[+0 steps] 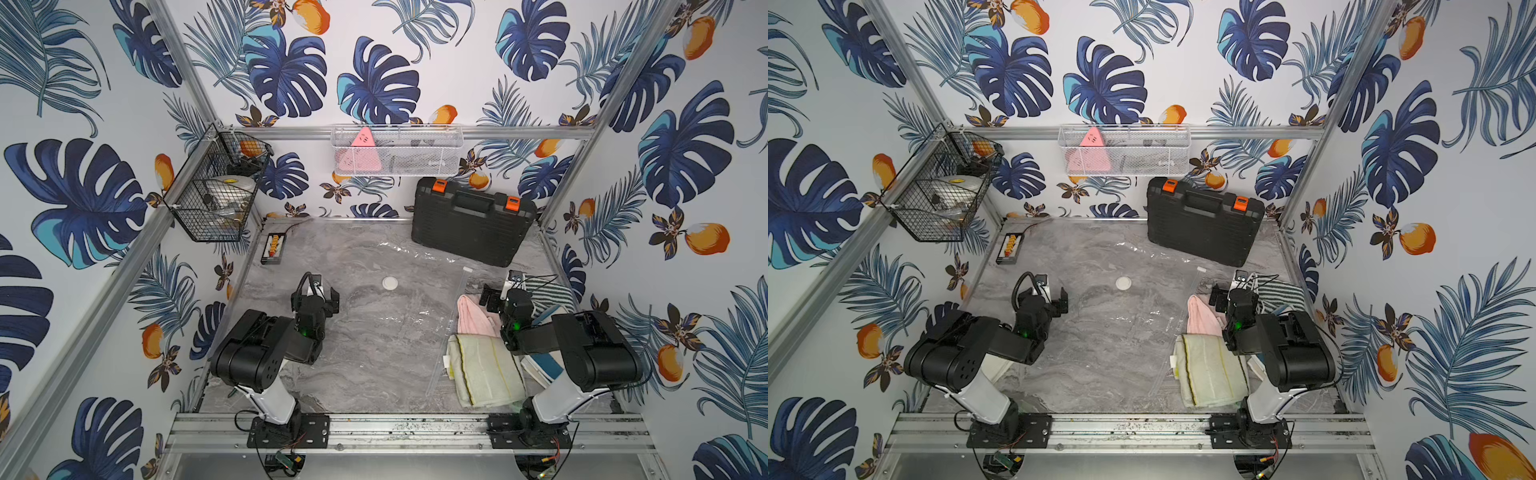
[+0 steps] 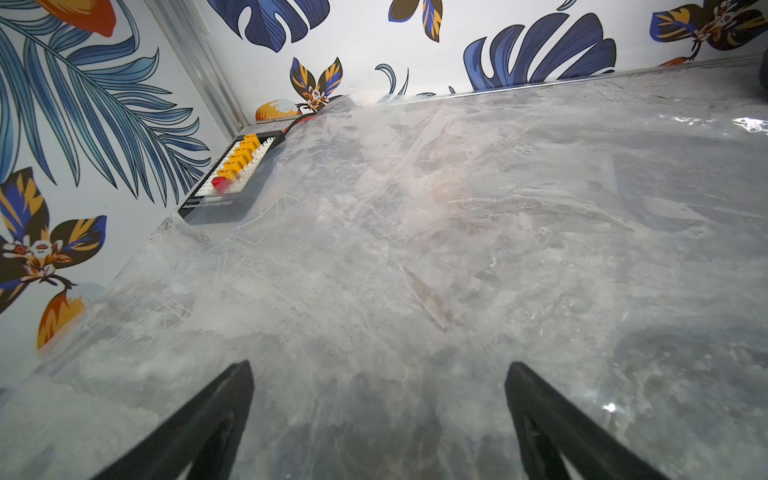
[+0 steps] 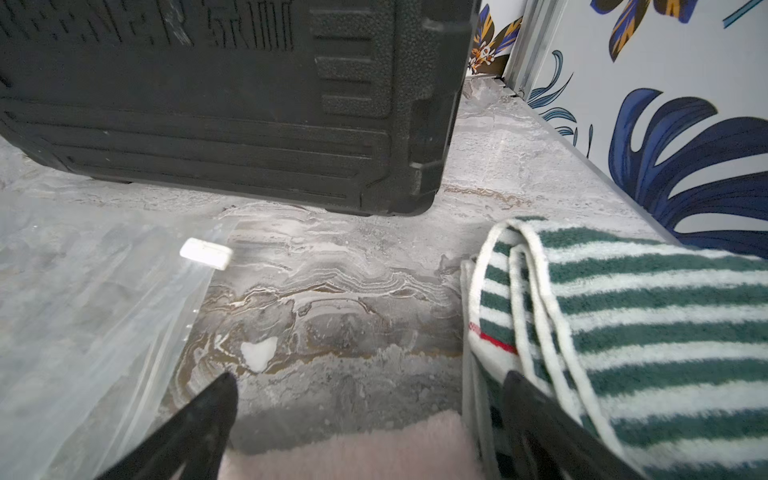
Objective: Place the folded towel into the vacuum bag
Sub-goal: Adjust the vacuum bag at the center of the board.
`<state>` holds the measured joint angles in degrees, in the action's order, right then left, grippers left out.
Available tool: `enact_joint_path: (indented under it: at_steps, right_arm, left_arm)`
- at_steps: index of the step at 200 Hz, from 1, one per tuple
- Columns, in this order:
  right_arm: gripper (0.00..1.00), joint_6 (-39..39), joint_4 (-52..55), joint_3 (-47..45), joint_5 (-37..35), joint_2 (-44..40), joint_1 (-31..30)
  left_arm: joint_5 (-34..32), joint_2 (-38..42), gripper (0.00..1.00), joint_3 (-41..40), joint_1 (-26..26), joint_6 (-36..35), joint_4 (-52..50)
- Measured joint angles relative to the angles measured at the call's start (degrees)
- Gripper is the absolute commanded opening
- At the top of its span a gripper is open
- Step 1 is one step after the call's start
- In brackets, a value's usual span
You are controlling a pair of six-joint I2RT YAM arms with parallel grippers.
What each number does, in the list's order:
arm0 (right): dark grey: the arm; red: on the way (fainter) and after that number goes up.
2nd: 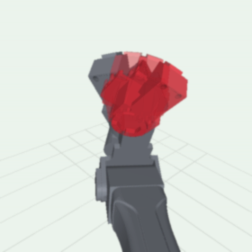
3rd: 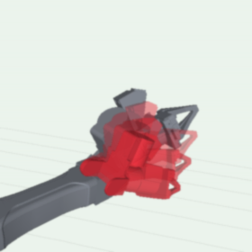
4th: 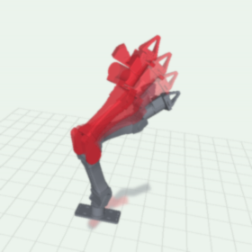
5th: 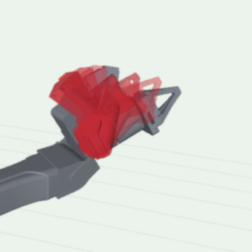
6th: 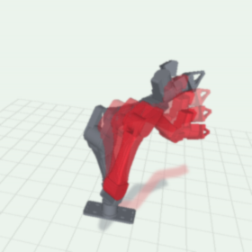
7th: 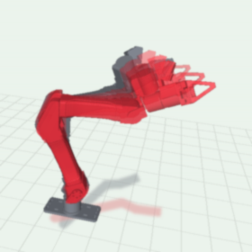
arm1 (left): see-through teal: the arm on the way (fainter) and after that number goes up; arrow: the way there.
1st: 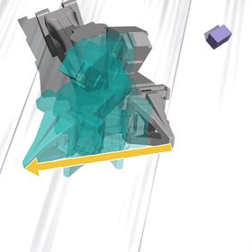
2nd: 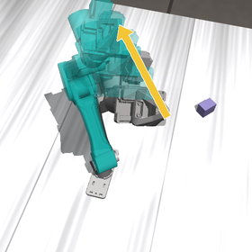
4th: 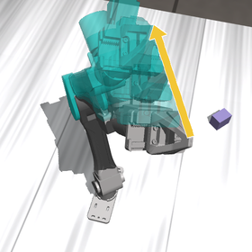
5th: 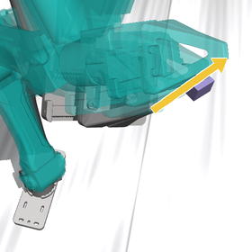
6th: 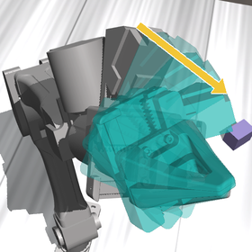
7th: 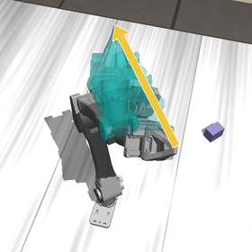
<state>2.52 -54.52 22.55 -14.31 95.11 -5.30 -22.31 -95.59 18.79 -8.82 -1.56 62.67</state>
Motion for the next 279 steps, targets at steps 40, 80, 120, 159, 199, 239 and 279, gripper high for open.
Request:
enact_joint_path:
  at_steps: [40, 80, 120, 159, 199, 239, 279]
  right_arm:
    - [1.0, 0.02, 0.0, 0.0, 0.0, 0.0, 0.0]
    - [1.0, 0.02, 0.0, 0.0, 0.0, 0.0, 0.0]
    - [1.0, 0.0, 0.02, 0.02, 0.0, 0.0, 0.0]
    - [1.0, -0.22, 0.37, 0.76, 0.72, 0.04, -0.15]
    - [1.0, -1.27, 5.16, 0.63, -2.05, -5.9, -3.15]
    - [1.0, 1.55, 36.33, 21.88, -13.18, -18.69, -14.16]
    - [0.99, 13.53, 66.31, 38.4, -8.07, -16.7, -15.43]
  left_arm:
    - [0.02, 0.02, 0.99, 0.07, 0.26, 0.09, -0.15]
    - [0.24, 0.02, 0.99, 0.09, 0.35, 0.2, -0.17]
    - [0.35, 0.04, 0.99, 0.09, 0.35, 0.2, -0.17]
    - [0.44, 0.17, 0.99, 0.5, 0.9, 0.46, -0.66]
    - [-1.51, 1.2, 0.99, -0.09, -0.35, 0.79, -0.57]
    - [-3.08, 0.98, 0.99, -3.61, -2.69, -0.24, 4.11]
    - [-3.41, 1.66, 0.99, -2.75, -2.16, -0.24, 4.37]
